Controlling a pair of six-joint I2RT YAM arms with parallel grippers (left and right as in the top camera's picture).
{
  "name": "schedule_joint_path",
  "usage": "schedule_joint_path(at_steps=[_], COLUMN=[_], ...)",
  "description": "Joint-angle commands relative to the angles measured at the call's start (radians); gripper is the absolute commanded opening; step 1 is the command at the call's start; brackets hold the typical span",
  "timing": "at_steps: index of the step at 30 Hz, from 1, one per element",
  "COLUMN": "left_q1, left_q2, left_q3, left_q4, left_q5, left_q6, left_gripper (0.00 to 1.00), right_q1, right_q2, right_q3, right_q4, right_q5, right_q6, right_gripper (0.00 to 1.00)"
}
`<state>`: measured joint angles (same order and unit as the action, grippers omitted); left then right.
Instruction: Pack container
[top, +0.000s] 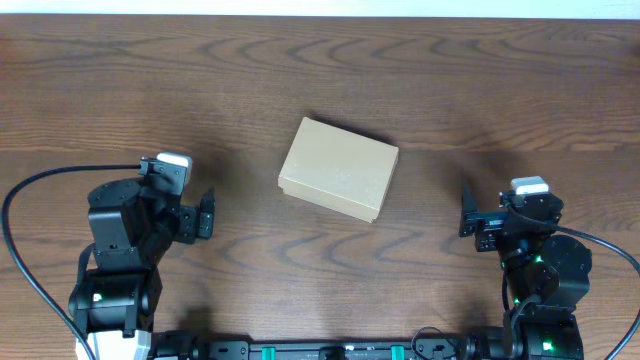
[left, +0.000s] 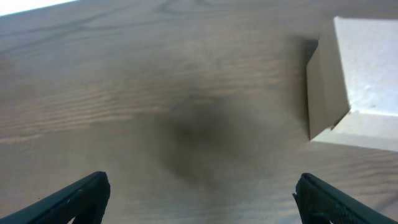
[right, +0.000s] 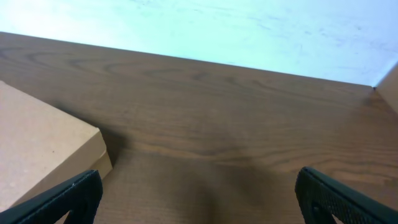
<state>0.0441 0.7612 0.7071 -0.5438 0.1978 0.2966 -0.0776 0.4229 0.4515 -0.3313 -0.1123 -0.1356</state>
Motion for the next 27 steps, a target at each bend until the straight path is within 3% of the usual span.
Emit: schedule_joint_path(at_steps=[1, 16, 27], left_q1=[0.002, 0.002, 0.002], left_q2=[-0.004, -0.004, -0.004], left_q3=[0.007, 0.007, 0.007], left_q4=[-0.031, -0.144, -0.144], left_q5=[-0.025, -0.025, -0.025], left_q6=[0.018, 0.018, 0.018], left_gripper=[0.95, 0.95, 0.95], right_q1=[-0.007, -0.007, -0.007], right_q2=[-0.005, -0.005, -0.004], right_q3=[0.005, 0.005, 0.005], right_q4=[-0.001, -0.019, -0.184], right_q5=[0.003, 0.003, 0.029], right_q6=[0.008, 0.008, -0.008], right_gripper=[0.99, 0.99, 0.99])
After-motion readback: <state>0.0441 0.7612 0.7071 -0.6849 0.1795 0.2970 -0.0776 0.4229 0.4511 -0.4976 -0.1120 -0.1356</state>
